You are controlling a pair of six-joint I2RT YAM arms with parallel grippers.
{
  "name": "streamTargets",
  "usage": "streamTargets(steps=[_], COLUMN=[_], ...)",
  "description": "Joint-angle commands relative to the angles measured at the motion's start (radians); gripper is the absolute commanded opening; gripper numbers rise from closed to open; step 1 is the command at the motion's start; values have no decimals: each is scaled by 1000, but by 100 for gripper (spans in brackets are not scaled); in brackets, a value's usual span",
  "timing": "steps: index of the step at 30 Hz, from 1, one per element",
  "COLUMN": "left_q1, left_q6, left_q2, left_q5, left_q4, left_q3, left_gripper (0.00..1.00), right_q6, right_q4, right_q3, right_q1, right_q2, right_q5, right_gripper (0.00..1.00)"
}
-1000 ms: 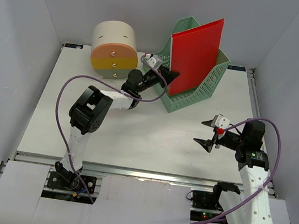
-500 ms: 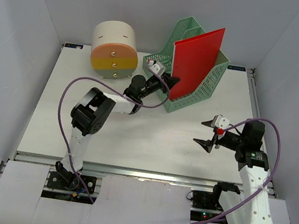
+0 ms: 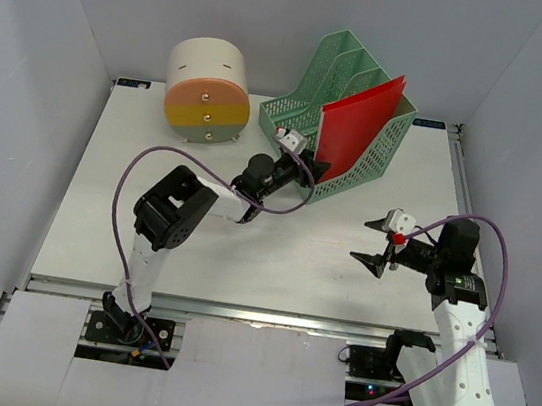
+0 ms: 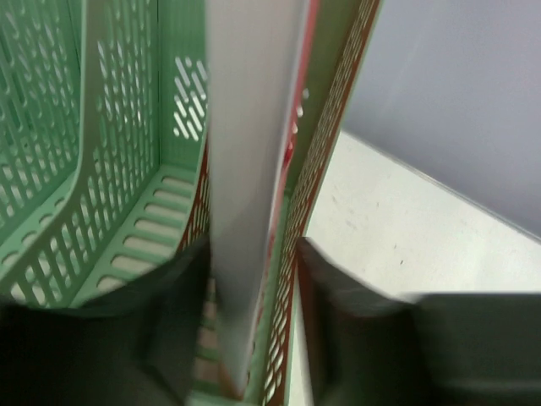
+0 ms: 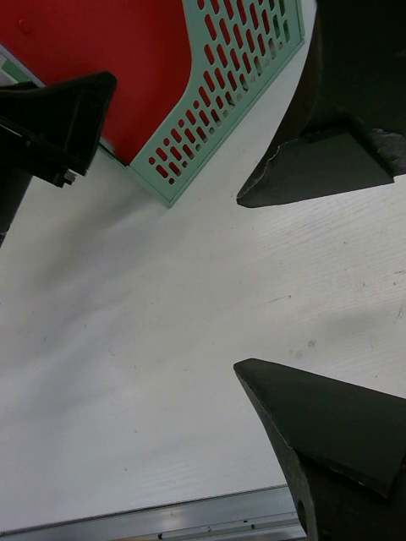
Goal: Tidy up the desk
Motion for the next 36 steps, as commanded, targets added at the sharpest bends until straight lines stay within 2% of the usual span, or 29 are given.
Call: streamTargets(steps=[1, 4, 8, 13, 19, 21, 24, 29, 34, 36], left_q1=[-8, -8, -8, -8, -8, -8, -8, -7, -5, -5], left_q6=[15, 34, 65, 105, 76, 59, 43, 46, 49, 50], left_q2=[-104, -180, -303, -526, -828, -931, -1111, -1452, -1647, -1680], left_q5=[-29, 25, 48, 36, 84, 122, 134, 71, -14, -22], left_q4=[-10, -97, -209, -399, -765, -856, -978, -1226, -1347, -1371], left_q3=[-33, -27, -47, -83, -125, -190, -303, -435, -534, -567], left_gripper=[69, 83, 95, 98, 98, 98, 98, 98, 98, 98], right_q6=[-12, -12, -10, 3, 61, 97, 151, 245, 426, 480], right_q4=[24, 23, 24, 28, 41, 39, 35, 40, 103, 133], right_q3=[-2, -2, -5, -5, -1, 6, 23, 44, 30, 11], right_q1=[-4, -5, -11, -21, -41, -43, -43, -43, -43, -43], right_q2=[-10, -12, -17, -15, 8, 19, 30, 34, 45, 48], right_q5=[-17, -12, 6, 30, 48, 61, 91, 213, 357, 429], right_gripper=[79, 79, 81, 85, 90, 93, 90, 90, 90, 90])
